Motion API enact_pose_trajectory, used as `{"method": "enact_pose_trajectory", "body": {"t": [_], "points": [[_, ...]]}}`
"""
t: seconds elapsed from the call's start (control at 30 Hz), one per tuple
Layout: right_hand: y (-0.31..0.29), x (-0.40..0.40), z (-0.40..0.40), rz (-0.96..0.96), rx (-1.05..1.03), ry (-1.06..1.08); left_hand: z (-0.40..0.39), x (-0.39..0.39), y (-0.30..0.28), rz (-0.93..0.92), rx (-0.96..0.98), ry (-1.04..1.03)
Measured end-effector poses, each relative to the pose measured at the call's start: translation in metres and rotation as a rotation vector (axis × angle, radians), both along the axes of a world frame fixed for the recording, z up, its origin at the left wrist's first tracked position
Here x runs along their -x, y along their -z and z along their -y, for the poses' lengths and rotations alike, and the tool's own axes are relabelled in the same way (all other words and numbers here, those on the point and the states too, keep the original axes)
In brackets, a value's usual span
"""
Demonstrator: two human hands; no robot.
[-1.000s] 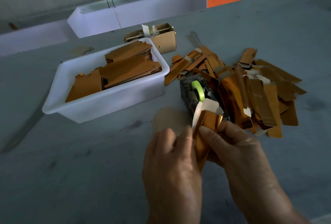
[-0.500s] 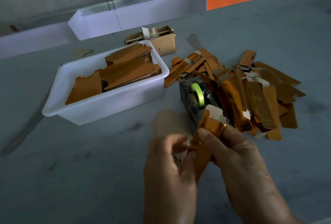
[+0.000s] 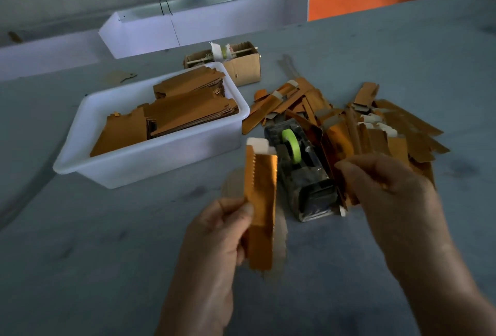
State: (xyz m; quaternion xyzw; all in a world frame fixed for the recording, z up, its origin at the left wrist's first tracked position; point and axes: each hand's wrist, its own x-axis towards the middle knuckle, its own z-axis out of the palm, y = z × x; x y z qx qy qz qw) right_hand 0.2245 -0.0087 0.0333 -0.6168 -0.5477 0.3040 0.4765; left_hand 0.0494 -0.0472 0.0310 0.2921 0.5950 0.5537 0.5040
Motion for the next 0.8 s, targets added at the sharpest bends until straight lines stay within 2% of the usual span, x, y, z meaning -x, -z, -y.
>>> {"method": "enact_pose_trajectory", "body": {"t": [0.17,0.27,0.43,0.57,0.73,0.8], "points": [[0.005,-0.007,-0.019,0.235,0.065,-0.085,-0.01,0.003,-0.008,0.065,0.007,-0.031],[0.007,-0.002,-0.022,0.27,0.123,-0.175,-0.013,-0.004,-0.008,0.085,0.022,-0.01],[0.01,0.004,-0.027,0.299,0.12,-0.182,-0.015,-0.02,-0.007,0.077,0.006,0.052],[0.009,0.007,-0.026,0.232,0.183,-0.202,-0.017,-0.032,-0.005,0.119,-0.028,0.082],[0.009,0.013,-0.026,0.109,0.164,-0.151,-0.02,-0.037,-0.001,0.114,-0.026,0.082],[0.012,0.015,-0.025,-0.042,0.19,-0.137,-0.02,-0.036,-0.001,0.11,-0.027,0.081]]}}
